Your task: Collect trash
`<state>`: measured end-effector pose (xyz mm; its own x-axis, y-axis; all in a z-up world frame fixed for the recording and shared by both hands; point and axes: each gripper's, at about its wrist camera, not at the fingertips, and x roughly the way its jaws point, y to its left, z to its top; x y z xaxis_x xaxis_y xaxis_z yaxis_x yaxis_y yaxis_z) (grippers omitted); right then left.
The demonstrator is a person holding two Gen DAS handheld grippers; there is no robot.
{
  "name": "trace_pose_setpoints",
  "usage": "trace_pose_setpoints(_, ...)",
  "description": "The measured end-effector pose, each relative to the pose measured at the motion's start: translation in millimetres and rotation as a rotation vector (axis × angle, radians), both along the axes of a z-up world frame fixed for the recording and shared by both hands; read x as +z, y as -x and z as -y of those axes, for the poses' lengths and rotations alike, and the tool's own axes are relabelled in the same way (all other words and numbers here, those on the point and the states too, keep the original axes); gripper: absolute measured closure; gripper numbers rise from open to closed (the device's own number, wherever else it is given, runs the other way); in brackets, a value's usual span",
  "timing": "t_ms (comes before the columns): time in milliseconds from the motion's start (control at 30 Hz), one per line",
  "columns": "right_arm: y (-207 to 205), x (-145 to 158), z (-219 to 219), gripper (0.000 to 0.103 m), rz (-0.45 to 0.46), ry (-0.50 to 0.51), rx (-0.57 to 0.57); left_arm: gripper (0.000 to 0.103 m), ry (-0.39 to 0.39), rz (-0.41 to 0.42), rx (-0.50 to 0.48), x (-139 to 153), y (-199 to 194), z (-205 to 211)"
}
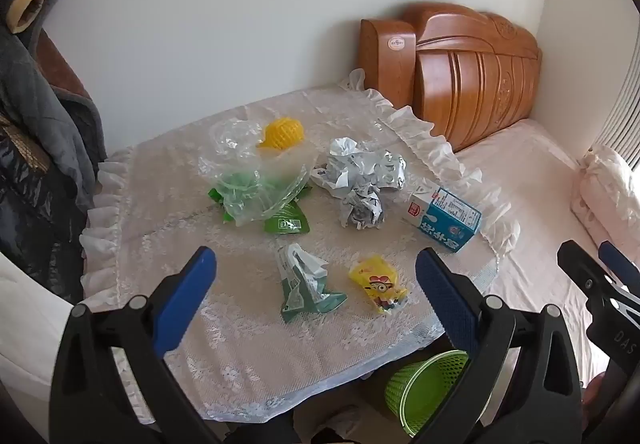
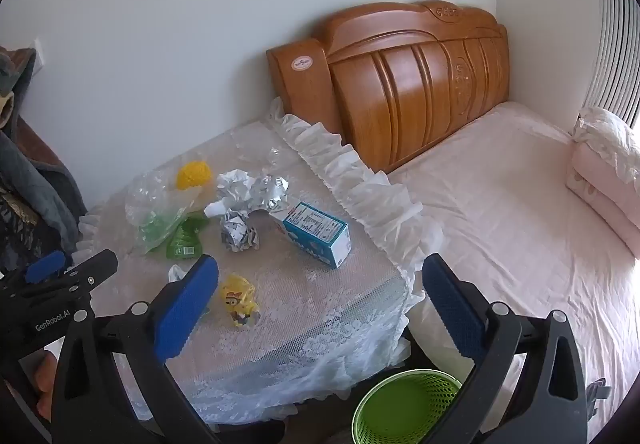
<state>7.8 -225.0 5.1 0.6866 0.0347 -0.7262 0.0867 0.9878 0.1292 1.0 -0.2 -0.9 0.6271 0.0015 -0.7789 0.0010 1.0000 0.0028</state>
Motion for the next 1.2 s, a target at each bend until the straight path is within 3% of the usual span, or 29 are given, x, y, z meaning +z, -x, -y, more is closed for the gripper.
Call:
trace_pose_setpoints(333, -4.8, 1.4, 4.8, 0.002, -0.011, -0.004, 0.01, 0.008, 0.006, -0.002, -0.012, -7.1, -4.0, 12.0)
trace_pose_setpoints(1200, -16.3, -7.3, -8.4, 0.002, -0.031, 0.003, 0.007, 0.008, 0.021, -0.014, -0.016, -4.6, -10.1, -2.8)
